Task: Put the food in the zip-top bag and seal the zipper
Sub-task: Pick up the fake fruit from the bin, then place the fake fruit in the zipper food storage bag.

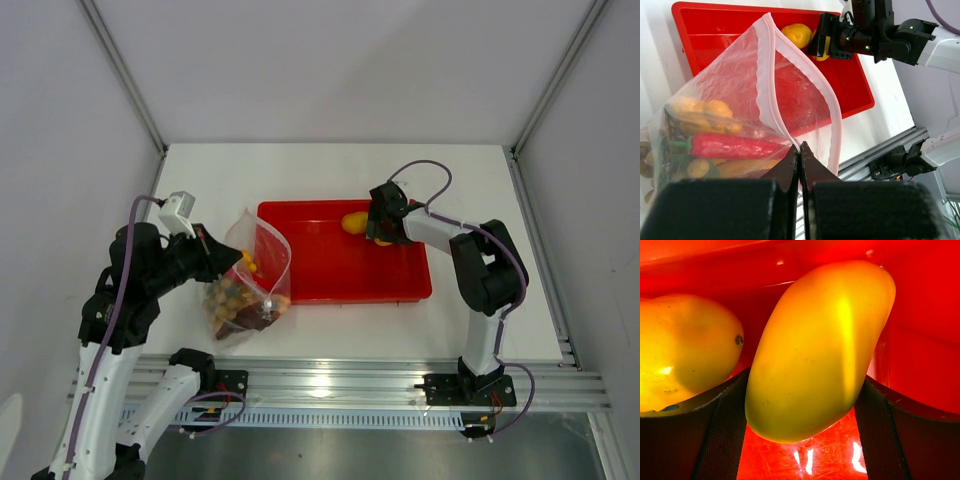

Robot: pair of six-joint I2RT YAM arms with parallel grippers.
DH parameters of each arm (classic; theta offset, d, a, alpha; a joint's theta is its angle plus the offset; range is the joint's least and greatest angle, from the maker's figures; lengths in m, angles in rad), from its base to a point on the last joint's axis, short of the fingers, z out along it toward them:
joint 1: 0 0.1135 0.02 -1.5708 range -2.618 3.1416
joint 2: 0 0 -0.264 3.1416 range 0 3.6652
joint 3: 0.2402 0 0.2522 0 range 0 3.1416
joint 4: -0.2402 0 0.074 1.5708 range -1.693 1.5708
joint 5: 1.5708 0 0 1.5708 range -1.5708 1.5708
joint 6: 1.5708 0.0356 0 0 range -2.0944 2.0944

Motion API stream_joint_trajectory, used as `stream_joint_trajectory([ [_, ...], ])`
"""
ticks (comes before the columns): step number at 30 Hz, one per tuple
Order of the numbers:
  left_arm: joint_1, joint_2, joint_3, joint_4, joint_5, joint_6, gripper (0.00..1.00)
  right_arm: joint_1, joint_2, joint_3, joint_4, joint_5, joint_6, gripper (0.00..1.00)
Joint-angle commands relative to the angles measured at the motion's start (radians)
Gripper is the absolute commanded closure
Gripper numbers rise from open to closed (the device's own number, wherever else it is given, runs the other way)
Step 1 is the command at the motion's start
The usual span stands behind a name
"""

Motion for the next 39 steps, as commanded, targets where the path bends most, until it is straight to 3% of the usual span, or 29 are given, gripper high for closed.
stream_joint_trajectory([
  [1, -0.003, -0.012, -0.015, 0.061, 0.02, 0.005, 0.99, -0.003, 0.025, -0.004, 0.04, -0.001, 0.022, 0.73],
  [3, -0.003, -0.017, -0.028, 0.063, 0.017, 0.003, 1.0, -0.003, 0.018, -0.01, 0.038, -0.006, 0.022, 0.85],
  [7, -0.003, -0.013, -0.031, 0.063, 0.011, 0.008, 0.99, 0.007, -0.004, -0.023, 0.034, -0.006, 0.016, 1.0],
  [16, -0.003, -0.007, -0.017, 0.055, -0.003, 0.023, 0.99, 0.087, -0.141, -0.036, -0.051, 0.014, -0.018, 1.0],
  [24, -0.003, 0.002, -0.012, 0.045, -0.009, 0.048, 0.99, 0.254, -0.43, -0.006, -0.111, -0.041, -0.142, 1.0],
  [31, -0.003, -0.013, -0.02, 0.046, 0.003, 0.043, 0.99, 0.441, -0.598, 0.1, -0.06, -0.316, -0.289, 1.0],
  [39, -0.003, -0.02, -0.043, 0.052, 0.037, 0.042, 0.99, 0.569, -0.528, 0.236, -0.043, -0.587, -0.311, 1.0],
])
